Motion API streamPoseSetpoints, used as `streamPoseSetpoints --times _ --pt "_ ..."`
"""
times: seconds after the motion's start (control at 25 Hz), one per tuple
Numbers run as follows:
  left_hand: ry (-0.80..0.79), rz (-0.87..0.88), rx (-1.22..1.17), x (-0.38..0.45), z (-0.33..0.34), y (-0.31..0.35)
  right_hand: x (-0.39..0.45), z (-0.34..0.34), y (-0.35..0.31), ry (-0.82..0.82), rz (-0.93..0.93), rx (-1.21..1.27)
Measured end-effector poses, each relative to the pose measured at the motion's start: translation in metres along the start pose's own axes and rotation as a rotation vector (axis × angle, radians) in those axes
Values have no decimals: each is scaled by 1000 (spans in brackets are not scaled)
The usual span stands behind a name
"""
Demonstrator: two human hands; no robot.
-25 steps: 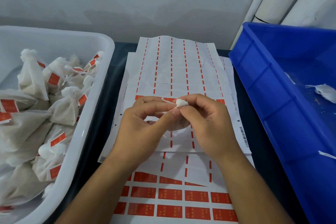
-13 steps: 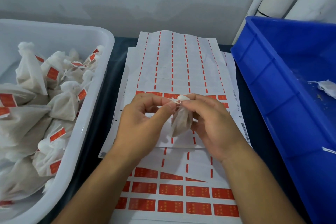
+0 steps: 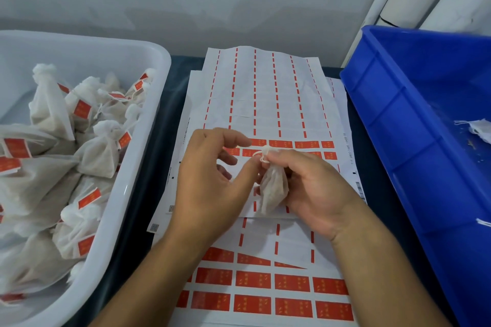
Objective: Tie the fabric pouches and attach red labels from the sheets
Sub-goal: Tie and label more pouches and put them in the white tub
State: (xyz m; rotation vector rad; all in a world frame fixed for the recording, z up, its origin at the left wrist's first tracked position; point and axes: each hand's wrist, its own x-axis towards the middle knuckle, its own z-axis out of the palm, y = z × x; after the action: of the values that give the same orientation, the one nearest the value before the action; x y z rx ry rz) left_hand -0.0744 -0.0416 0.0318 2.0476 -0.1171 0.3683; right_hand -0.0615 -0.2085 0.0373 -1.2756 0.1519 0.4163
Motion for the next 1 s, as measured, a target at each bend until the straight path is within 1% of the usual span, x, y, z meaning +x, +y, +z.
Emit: streamPoseSetpoints --times 0.08,0.12,0.24,0.32,0.44,0.52,0.6,0.68,0.8,1.0 --pt "25 32 46 -1 1 1 0 2 1 18 -17 -48" --pt "23 9 50 -1 2 1 0 2 1 30 -23 -70" --pt "-47 -139 8 -2 3 -1 1 3 1 67 -22 -80" --pt "-91 -224 -88 -1 3 1 0 3 0 69 -31 -106" --pt "-105 -285 -204 0 2 4 -2 7 0 94 -73 -256" --pt "-115 -333 -268 0 1 3 -3 7 1 132 -124 -404" --pt "-119 -381 -328 1 0 1 -4 6 0 133 -185 -484" --pt "-80 -363 -302 1 -1 0 -6 6 -2 99 -236 -496" --pt "-11 -278 -207 2 -1 0 -7 6 -1 89 -288 -519" --pt "-19 -291 -322 4 -2 -1 -6 5 2 74 -386 -650"
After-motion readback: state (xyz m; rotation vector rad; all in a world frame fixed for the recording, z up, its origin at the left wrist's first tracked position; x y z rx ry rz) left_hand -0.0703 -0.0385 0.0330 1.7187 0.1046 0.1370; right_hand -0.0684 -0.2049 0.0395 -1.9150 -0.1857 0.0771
